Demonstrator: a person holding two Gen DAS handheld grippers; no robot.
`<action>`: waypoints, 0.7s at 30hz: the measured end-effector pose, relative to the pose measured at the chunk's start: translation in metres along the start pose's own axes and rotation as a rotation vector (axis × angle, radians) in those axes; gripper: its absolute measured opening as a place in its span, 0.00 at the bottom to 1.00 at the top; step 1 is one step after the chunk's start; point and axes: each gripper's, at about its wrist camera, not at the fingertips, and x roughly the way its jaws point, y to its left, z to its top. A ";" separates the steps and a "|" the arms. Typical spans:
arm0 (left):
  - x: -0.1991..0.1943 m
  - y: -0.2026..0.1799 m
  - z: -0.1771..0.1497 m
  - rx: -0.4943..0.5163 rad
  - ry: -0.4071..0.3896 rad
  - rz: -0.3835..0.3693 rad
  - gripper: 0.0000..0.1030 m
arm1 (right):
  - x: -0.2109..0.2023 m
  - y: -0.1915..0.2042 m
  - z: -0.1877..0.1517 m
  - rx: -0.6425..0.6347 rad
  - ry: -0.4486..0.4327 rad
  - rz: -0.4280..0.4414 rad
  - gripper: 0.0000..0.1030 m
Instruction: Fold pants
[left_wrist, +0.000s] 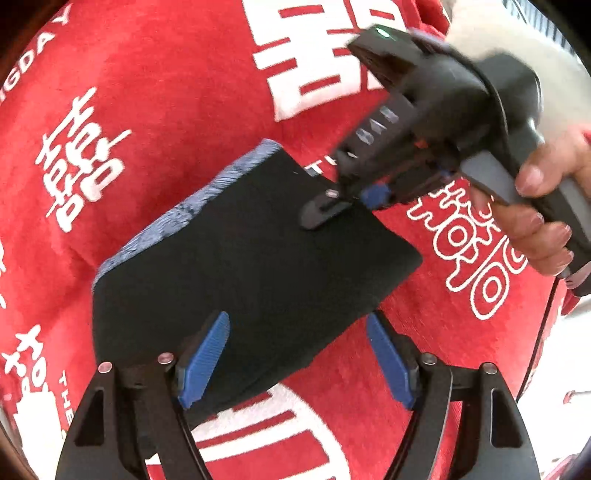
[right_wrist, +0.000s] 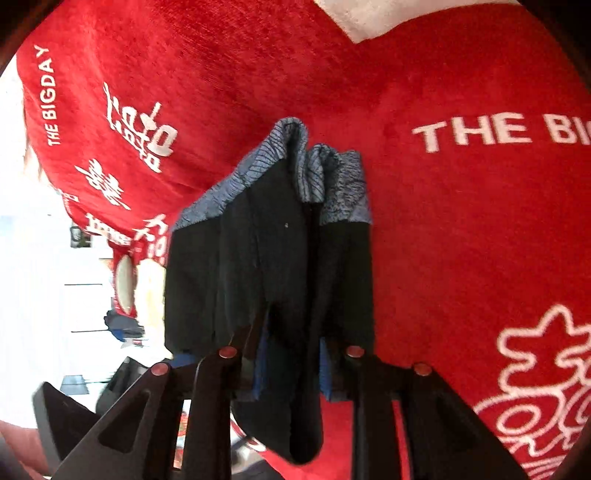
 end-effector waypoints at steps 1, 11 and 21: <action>-0.004 0.008 -0.001 -0.015 -0.003 0.001 0.76 | -0.001 0.005 -0.002 -0.004 0.000 -0.036 0.36; -0.016 0.083 -0.017 -0.151 0.022 0.087 0.76 | -0.019 0.031 -0.039 -0.032 -0.039 -0.333 0.41; 0.006 0.136 -0.044 -0.359 0.106 0.047 0.76 | -0.038 0.058 -0.074 -0.054 -0.157 -0.475 0.41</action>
